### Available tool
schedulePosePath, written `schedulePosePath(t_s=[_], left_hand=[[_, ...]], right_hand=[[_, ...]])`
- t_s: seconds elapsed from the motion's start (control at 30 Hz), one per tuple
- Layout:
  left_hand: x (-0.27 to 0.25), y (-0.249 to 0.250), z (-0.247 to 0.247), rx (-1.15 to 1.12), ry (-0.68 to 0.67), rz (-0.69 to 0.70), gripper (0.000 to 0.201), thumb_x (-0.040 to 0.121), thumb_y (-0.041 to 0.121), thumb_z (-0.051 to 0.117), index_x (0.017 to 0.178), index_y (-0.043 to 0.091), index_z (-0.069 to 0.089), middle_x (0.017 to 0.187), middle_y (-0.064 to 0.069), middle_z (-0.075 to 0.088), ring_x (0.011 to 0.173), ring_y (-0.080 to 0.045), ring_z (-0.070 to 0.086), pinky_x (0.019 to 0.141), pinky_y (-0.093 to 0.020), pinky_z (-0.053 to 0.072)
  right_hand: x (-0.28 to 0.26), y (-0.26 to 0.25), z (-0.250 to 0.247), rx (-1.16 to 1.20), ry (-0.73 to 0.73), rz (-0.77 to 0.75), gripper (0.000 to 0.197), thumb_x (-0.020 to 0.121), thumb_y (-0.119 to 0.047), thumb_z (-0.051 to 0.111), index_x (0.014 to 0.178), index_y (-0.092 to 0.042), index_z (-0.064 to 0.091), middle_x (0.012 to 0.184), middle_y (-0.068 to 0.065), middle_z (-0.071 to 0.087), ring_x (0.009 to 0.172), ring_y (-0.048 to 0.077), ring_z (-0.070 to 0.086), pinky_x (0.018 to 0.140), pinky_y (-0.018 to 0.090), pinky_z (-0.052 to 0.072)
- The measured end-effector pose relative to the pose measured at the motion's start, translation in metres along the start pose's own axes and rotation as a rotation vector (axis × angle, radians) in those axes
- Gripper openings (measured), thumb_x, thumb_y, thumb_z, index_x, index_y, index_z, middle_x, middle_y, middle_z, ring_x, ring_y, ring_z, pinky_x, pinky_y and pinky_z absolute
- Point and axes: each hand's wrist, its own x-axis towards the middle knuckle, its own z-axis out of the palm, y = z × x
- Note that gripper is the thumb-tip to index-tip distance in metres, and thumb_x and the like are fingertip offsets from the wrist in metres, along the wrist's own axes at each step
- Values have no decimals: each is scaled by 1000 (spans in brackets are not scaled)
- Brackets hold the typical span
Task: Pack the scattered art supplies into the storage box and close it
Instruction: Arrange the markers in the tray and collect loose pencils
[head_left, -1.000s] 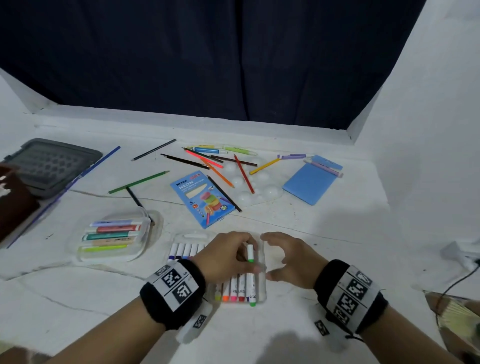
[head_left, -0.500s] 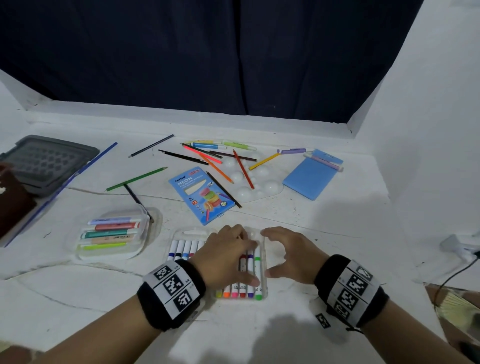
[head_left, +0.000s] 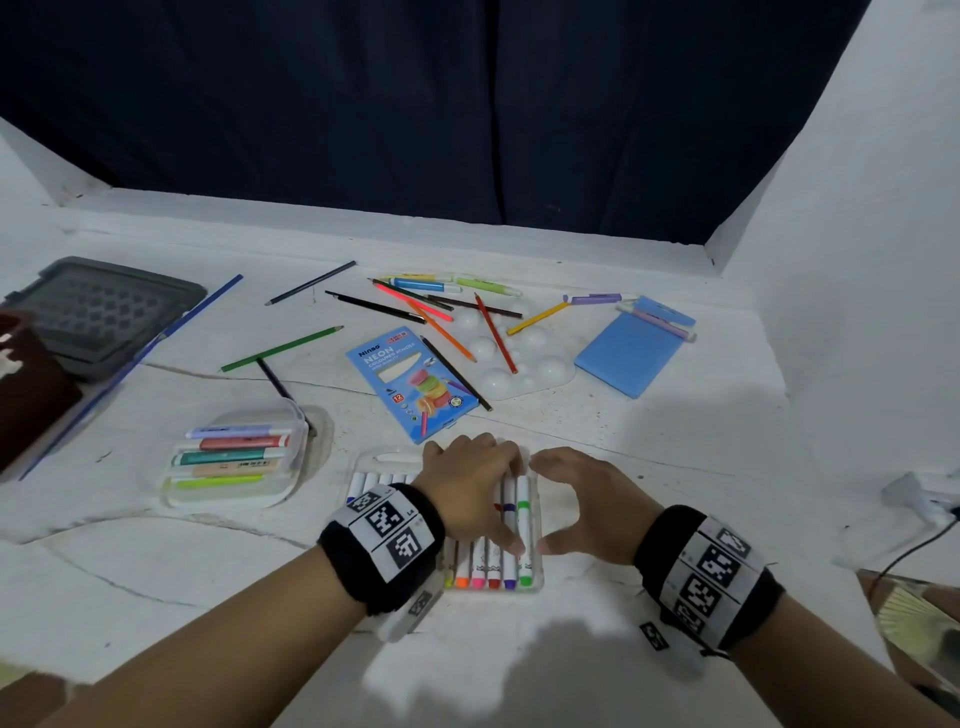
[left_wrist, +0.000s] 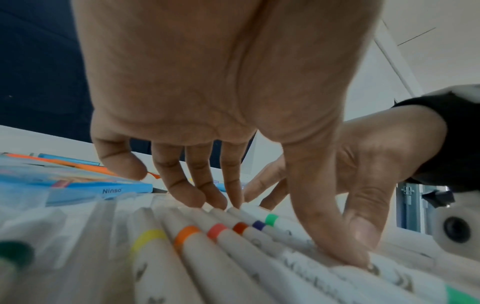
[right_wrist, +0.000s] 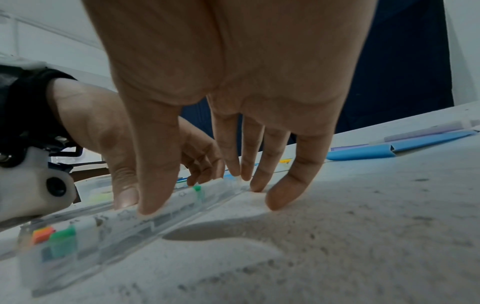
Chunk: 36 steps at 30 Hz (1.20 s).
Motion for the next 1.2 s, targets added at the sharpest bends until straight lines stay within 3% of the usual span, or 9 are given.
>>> schedulePosePath(t_s=[0.17, 0.53, 0.67, 0.8, 0.93, 1.03, 1.2], left_hand=[[1, 3, -2, 88, 10, 22, 72, 63, 65, 81, 119, 30, 51, 111, 7, 54, 103, -17, 50, 94, -44, 33], [-8, 11, -1, 204, 79, 39, 69, 64, 65, 80, 118, 29, 59, 104, 5, 56, 96, -18, 50, 91, -46, 30], [-16, 16, 3, 222, 128, 25, 63, 68, 63, 77, 116, 26, 60, 104, 4, 54, 99, -19, 51, 89, -43, 29], [-31, 6, 5, 81, 159, 13, 56, 76, 60, 72, 121, 30, 58, 109, 6, 54, 101, -16, 53, 98, -46, 39], [-81, -36, 9, -155, 387, -100, 43, 87, 54, 63, 123, 30, 61, 109, 7, 56, 100, -15, 56, 89, -38, 50], [-126, -80, 22, -135, 555, -252, 43, 86, 48, 63, 119, 21, 68, 101, 2, 61, 94, -23, 64, 80, -38, 53], [-154, -100, 43, -164, 379, -396, 32, 93, 45, 60, 119, 26, 65, 99, 5, 60, 91, -16, 63, 76, -30, 46]], right_hand=[[0, -4, -1, -18, -5, -5, 90, 66, -38, 87, 142, -14, 46, 146, -5, 44, 131, 12, 42, 112, 29, 34], [4, -14, -3, -114, -24, 35, 78, 61, -36, 90, 129, -14, 58, 132, -7, 50, 117, 13, 50, 101, 29, 43], [9, -22, -12, -138, -98, 66, 78, 62, -37, 89, 129, -16, 54, 130, -4, 52, 114, 13, 50, 99, 28, 42], [13, -24, -17, -76, -138, 108, 85, 64, -32, 89, 137, -16, 47, 136, -4, 50, 118, 14, 49, 102, 31, 41], [14, -22, -15, -2, -97, 99, 82, 79, -42, 76, 148, -24, 35, 151, -11, 36, 133, 10, 38, 112, 28, 30], [17, -25, -14, 1, -100, 66, 74, 86, -44, 68, 149, -25, 32, 154, -11, 32, 139, 9, 30, 113, 24, 21], [26, -28, -5, -7, -90, 72, 66, 90, -39, 64, 147, -17, 38, 149, -1, 40, 135, 17, 38, 114, 31, 27]])
